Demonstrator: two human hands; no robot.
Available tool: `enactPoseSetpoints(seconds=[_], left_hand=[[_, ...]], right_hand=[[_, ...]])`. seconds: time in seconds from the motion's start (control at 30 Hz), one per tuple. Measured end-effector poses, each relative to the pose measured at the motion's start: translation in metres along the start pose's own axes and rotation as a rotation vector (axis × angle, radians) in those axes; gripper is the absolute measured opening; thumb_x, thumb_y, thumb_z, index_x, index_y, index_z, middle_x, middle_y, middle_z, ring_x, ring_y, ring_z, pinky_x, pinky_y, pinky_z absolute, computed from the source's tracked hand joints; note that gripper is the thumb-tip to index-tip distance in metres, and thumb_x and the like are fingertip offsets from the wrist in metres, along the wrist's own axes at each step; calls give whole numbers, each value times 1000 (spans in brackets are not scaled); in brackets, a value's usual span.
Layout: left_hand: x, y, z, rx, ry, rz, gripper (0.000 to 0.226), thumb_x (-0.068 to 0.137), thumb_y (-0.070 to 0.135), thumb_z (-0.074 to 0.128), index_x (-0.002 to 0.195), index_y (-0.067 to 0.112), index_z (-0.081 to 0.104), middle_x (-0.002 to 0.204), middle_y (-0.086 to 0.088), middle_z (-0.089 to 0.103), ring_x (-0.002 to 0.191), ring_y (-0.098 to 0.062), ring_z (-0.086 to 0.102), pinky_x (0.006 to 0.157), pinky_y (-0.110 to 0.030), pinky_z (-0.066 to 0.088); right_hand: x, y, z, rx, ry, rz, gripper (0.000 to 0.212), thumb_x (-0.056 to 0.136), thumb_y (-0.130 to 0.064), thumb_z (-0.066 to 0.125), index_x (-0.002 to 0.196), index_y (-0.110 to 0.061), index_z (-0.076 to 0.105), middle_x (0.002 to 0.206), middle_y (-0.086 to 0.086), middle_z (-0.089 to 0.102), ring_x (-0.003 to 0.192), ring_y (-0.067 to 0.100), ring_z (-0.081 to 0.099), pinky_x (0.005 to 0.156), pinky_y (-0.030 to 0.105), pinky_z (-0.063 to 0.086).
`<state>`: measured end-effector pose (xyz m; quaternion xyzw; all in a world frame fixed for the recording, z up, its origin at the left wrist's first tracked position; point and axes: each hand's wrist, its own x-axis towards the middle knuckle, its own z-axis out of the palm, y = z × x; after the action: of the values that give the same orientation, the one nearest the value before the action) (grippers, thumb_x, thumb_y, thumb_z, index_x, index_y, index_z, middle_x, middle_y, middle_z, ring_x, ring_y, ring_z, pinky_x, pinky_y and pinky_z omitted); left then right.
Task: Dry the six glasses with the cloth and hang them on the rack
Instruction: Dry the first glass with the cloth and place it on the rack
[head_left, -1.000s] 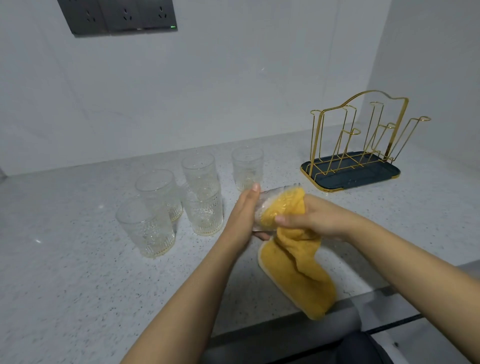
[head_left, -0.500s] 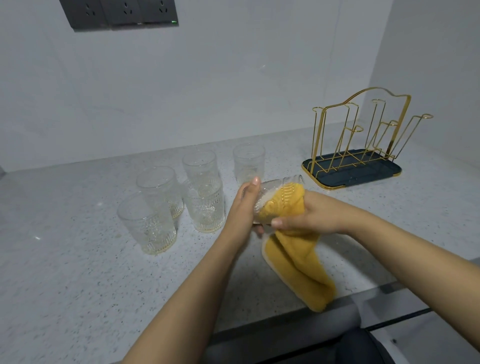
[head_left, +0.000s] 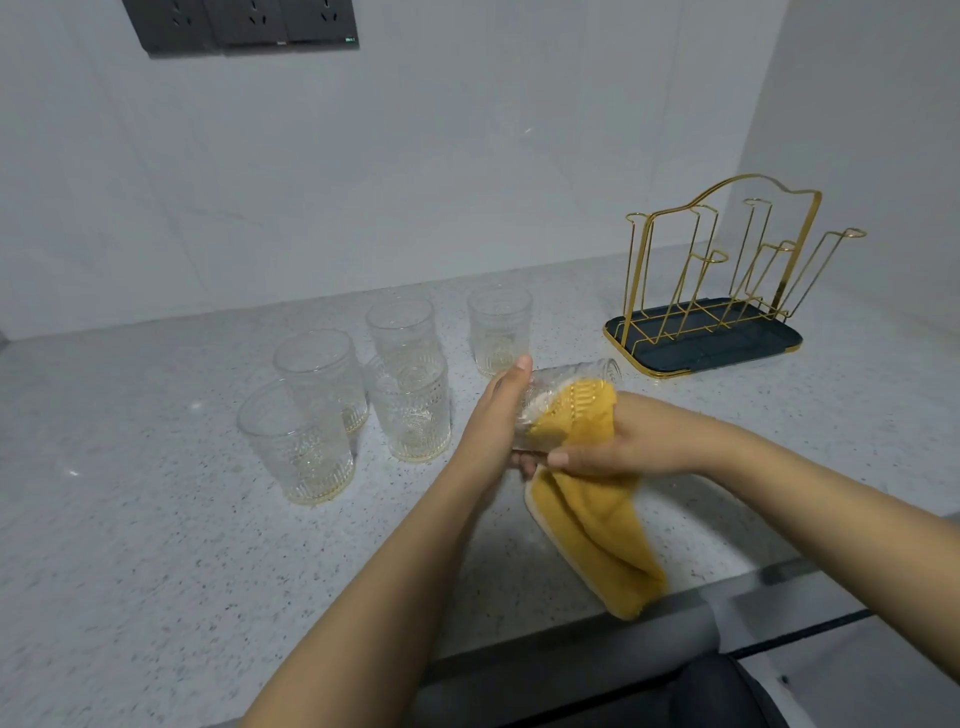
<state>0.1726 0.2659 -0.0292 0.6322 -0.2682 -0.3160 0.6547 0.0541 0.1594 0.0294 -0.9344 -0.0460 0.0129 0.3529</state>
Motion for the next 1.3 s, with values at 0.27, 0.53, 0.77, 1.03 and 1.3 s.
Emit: enactPoseSetpoints(seconds=[0.27, 0.53, 0.77, 1.03, 1.3], left_hand=[[1, -9, 9, -49, 123, 327, 41, 77, 64, 57, 102, 31, 57, 89, 0, 61, 74, -20, 60, 57, -36, 49], [4, -7, 0, -48, -6, -44, 82, 74, 77, 52, 124, 13, 60, 101, -12, 68, 61, -22, 69, 44, -28, 52], [-1, -12, 15, -54, 103, 307, 47, 75, 66, 54, 101, 28, 57, 81, 6, 63, 65, -14, 62, 51, -31, 49], [-5, 4, 3, -118, -51, -152, 56, 94, 61, 42, 91, 11, 67, 63, -6, 63, 49, -23, 56, 36, -21, 43], [-2, -10, 13, -53, 68, 365, 41, 77, 63, 59, 106, 34, 54, 88, -2, 62, 65, -19, 61, 46, -30, 48]], right_hand=[[3, 0, -9, 848, 189, 256, 40, 79, -22, 66, 113, -2, 61, 113, 24, 64, 97, 30, 66, 84, 34, 56], [-1, 6, -3, 62, 100, 170, 25, 81, -27, 69, 106, -22, 67, 105, -5, 69, 95, 7, 63, 90, 22, 46], [-4, -9, -14, 885, 227, 267, 24, 80, -10, 63, 103, -4, 64, 98, 17, 70, 80, 22, 70, 65, 26, 57], [-1, -1, -3, -259, -33, 149, 33, 84, -35, 65, 115, -25, 62, 112, -9, 65, 101, 8, 58, 93, 22, 43], [-3, -6, -16, 840, 186, 230, 33, 73, -11, 64, 104, -1, 64, 99, 19, 70, 86, 29, 68, 70, 28, 57]])
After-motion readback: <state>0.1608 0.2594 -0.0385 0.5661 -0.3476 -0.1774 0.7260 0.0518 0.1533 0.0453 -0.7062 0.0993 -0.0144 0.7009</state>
